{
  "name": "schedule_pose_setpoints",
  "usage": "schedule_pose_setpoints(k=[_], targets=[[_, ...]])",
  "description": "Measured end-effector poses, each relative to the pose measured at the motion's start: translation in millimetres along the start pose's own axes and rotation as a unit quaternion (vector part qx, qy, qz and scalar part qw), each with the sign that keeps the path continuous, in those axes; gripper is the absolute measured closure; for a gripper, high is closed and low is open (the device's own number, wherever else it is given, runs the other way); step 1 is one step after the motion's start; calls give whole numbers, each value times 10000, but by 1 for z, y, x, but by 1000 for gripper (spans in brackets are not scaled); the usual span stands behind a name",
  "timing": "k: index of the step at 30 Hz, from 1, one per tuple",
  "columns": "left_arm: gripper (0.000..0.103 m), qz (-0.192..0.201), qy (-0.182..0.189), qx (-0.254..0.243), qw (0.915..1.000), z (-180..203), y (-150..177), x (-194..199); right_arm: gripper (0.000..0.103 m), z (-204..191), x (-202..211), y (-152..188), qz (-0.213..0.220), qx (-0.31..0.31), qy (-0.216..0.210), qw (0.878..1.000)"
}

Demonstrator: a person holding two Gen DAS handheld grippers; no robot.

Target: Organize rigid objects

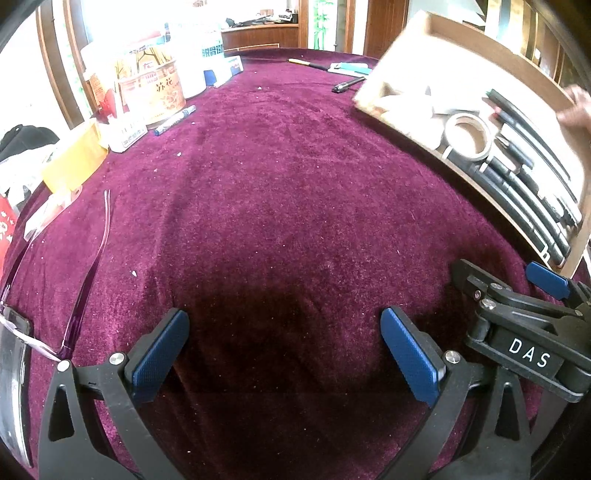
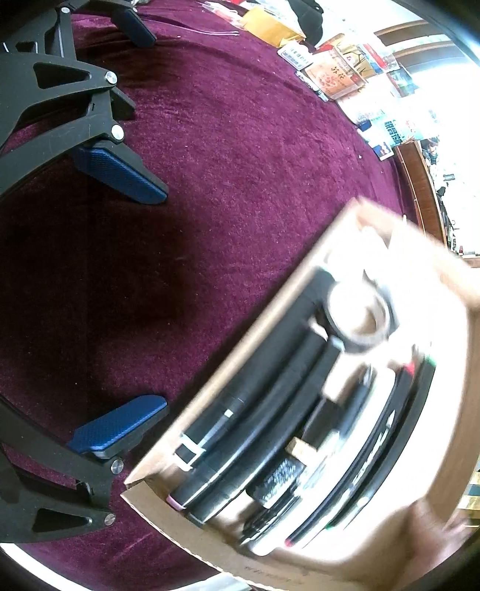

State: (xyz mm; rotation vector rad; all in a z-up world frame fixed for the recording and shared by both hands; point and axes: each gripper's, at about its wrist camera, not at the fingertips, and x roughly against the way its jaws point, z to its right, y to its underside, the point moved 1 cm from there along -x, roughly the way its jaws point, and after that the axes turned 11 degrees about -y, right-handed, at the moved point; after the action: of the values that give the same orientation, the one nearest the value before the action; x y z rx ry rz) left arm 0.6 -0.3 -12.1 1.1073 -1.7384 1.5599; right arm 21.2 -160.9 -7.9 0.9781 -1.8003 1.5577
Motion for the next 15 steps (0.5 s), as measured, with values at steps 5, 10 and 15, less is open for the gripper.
schedule_pose_setpoints(k=[5, 10, 15], targets=[[0, -40, -10, -3, 10000, 2, 0, 1, 1, 0, 0, 0, 2, 0, 0, 10000], [0, -53, -15, -3, 10000, 2, -1, 2, 1, 0, 0, 0, 2, 0, -1, 10000], [0, -55, -16, -2, 10000, 2, -1, 2, 1, 0, 0, 0, 2, -1, 0, 10000]])
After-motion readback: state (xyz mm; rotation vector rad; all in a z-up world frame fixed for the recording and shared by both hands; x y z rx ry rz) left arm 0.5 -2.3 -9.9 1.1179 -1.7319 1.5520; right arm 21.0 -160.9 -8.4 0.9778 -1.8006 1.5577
